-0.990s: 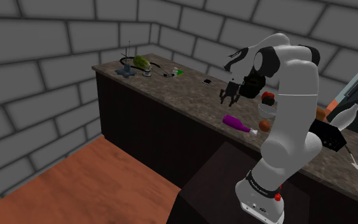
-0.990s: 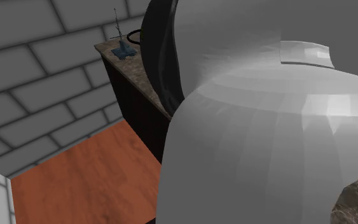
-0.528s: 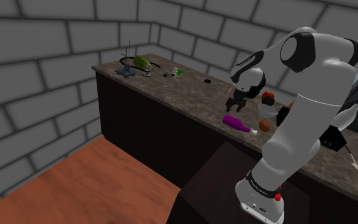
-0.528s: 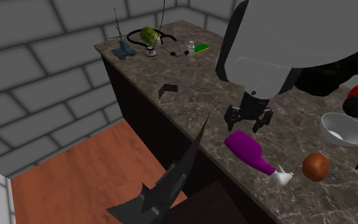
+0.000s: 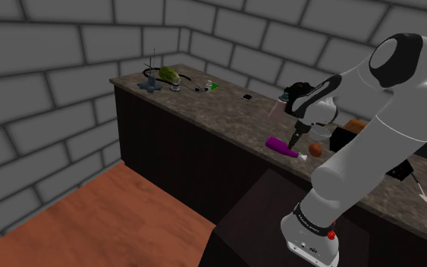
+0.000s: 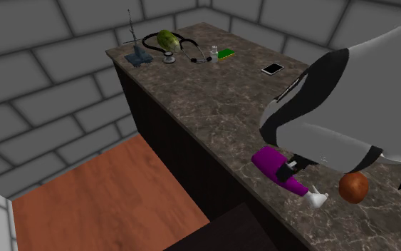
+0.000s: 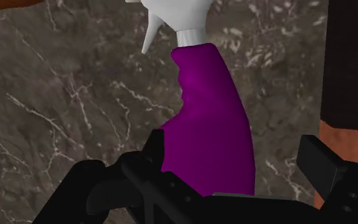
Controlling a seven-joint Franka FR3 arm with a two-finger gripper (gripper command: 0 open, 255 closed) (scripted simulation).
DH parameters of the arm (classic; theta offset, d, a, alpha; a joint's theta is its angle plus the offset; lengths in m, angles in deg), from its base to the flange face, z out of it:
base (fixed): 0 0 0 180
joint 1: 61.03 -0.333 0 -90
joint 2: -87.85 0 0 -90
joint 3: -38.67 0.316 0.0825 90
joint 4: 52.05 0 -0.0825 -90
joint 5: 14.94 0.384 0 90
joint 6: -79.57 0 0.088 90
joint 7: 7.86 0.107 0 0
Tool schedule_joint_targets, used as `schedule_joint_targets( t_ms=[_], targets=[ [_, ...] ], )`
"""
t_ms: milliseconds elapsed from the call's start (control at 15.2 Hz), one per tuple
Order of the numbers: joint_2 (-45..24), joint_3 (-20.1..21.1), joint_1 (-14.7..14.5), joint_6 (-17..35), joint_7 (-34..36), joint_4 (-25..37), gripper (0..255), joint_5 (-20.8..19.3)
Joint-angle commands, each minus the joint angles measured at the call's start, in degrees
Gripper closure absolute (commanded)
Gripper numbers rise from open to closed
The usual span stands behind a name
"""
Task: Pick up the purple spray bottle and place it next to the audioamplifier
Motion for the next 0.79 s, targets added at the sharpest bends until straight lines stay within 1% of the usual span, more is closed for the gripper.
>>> schedule_joint_targets(
  t_ms=[0, 66, 330, 528, 594, 726],
  targets=[
    [0.1, -3.1, 0.9, 5.8, -15.6, -3.0, 0, 2.4],
    [-0.1, -4.2, 0.9, 7.2, -20.9, -3.6, 0, 4.2],
    [-4.9, -4.0, -0.4, 10.5, -26.6, -3.3, 0, 12.2],
    [-8.7, -2.3, -0.1, 12.5, -31.8, -2.8, 0, 19.3],
    [-9.4, -1.7, 0.1, 12.8, -32.8, -2.6, 0, 20.7],
    [-9.4, -1.7, 0.2, 12.8, -32.7, -2.6, 0, 20.7]
  ],
)
